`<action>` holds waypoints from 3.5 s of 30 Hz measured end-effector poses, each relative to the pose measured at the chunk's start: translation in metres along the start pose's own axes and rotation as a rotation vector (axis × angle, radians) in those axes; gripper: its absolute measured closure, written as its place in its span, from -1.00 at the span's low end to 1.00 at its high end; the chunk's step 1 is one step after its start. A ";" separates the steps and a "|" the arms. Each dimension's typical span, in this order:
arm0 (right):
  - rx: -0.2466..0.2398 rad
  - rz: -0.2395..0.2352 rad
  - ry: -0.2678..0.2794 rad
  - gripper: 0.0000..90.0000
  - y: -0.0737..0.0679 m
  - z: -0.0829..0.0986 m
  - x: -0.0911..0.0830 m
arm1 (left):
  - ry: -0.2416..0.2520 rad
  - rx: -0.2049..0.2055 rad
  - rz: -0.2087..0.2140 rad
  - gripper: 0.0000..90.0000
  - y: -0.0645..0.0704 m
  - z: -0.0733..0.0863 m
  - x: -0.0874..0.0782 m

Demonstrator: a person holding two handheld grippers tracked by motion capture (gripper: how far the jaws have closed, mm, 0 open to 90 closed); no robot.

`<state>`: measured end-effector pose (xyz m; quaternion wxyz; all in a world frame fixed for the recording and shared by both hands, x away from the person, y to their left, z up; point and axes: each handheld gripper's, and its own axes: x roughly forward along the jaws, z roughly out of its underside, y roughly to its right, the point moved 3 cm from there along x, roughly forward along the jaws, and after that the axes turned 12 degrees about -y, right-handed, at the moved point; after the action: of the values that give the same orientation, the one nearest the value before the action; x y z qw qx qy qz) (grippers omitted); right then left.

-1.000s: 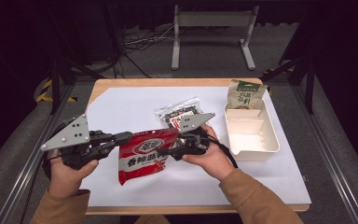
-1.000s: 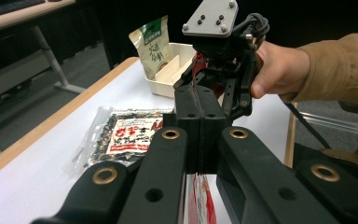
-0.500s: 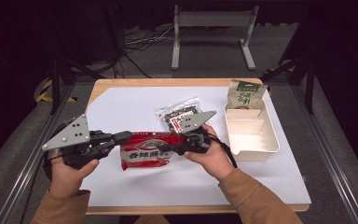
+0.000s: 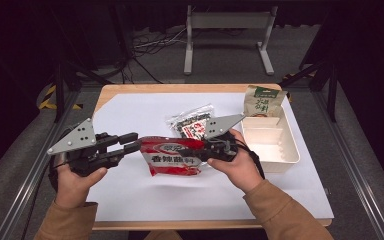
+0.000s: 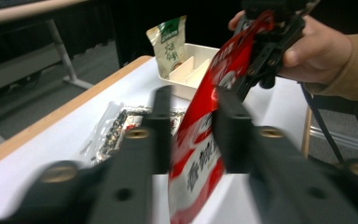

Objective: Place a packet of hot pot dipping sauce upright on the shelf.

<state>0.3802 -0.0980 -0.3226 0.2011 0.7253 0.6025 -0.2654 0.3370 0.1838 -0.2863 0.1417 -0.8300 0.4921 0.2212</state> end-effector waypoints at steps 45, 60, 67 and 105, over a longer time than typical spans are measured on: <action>0.022 0.193 -0.004 0.99 0.055 0.010 -0.120 | -0.108 -0.165 -0.101 -0.15 -0.039 0.038 0.001; 0.053 0.269 -0.003 0.99 0.087 0.021 -0.152 | -0.125 -0.225 -0.130 -0.20 -0.048 0.051 0.000; 0.102 0.315 0.014 0.99 0.110 0.029 -0.162 | -0.149 -0.212 -0.193 -0.18 -0.052 0.054 0.002; 0.192 0.375 -0.042 0.99 0.160 0.079 -0.189 | -0.180 -0.224 -0.151 -0.27 -0.054 0.063 0.008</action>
<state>0.5008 -0.3218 -0.2698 0.1896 0.8348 0.4246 -0.2948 0.3732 0.2320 -0.3432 0.1079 -0.8521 0.3858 0.3369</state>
